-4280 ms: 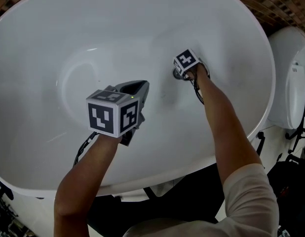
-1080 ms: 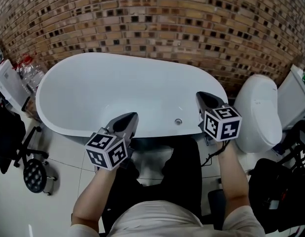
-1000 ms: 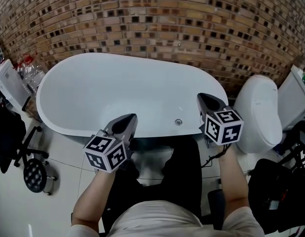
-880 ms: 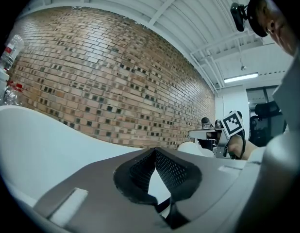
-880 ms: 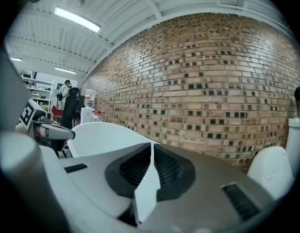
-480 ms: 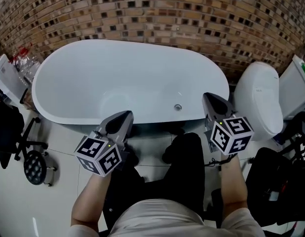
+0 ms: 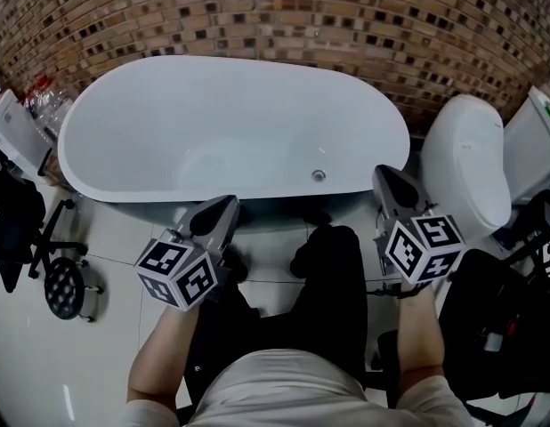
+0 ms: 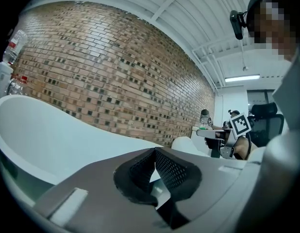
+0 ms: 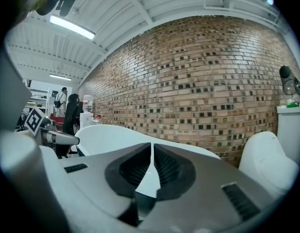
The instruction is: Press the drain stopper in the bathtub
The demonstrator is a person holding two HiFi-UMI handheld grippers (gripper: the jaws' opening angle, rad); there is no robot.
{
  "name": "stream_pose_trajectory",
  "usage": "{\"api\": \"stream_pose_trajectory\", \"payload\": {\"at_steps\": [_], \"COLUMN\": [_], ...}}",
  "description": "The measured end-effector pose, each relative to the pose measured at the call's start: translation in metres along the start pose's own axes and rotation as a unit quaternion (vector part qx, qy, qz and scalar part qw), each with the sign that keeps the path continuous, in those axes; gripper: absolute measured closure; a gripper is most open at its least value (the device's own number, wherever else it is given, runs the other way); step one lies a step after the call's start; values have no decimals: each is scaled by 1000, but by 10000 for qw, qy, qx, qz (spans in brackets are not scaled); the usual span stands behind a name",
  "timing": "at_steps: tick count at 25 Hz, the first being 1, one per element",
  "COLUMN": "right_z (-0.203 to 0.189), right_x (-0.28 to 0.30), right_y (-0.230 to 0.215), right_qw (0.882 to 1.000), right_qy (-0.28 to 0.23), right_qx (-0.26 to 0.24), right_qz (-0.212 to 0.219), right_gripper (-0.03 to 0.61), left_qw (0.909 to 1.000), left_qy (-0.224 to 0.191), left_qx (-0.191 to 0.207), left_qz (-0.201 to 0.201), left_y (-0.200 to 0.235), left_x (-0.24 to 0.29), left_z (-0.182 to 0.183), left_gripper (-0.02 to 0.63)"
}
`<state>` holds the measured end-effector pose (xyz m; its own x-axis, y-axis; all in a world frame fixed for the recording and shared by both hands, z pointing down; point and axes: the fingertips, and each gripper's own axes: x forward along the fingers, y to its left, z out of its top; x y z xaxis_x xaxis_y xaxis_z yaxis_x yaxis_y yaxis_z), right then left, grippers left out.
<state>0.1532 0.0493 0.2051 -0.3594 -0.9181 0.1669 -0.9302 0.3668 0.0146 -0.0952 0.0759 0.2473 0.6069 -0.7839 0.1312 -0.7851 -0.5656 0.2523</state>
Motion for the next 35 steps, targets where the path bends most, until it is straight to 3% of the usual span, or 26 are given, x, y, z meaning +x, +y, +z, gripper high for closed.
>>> {"api": "stream_pose_trajectory", "payload": {"at_steps": [9,16,26,35], "right_z": [9,-19,-35,-33], "right_x": [9,20,22,15], "right_y": [-14,-7,-3,-14], "right_qw": [10000,9996,9996,9995], "right_qy": [-13,233,84,-2], "right_qx": [28,168,204,277], "right_qz": [-65,-74,-152,-136], "right_gripper": [563,563,578,578], "left_qw": [10000,9995,9992,9997], "left_qy": [1,160,257,230], "left_qx": [-24,-236,-303,-86], "left_qz": [-8,107,79,64], "left_y": [7,22,25,8], "left_x": [14,9,6,11], "left_z": [10,-11,-22,-18], "left_gripper": [607,607,607,607]}}
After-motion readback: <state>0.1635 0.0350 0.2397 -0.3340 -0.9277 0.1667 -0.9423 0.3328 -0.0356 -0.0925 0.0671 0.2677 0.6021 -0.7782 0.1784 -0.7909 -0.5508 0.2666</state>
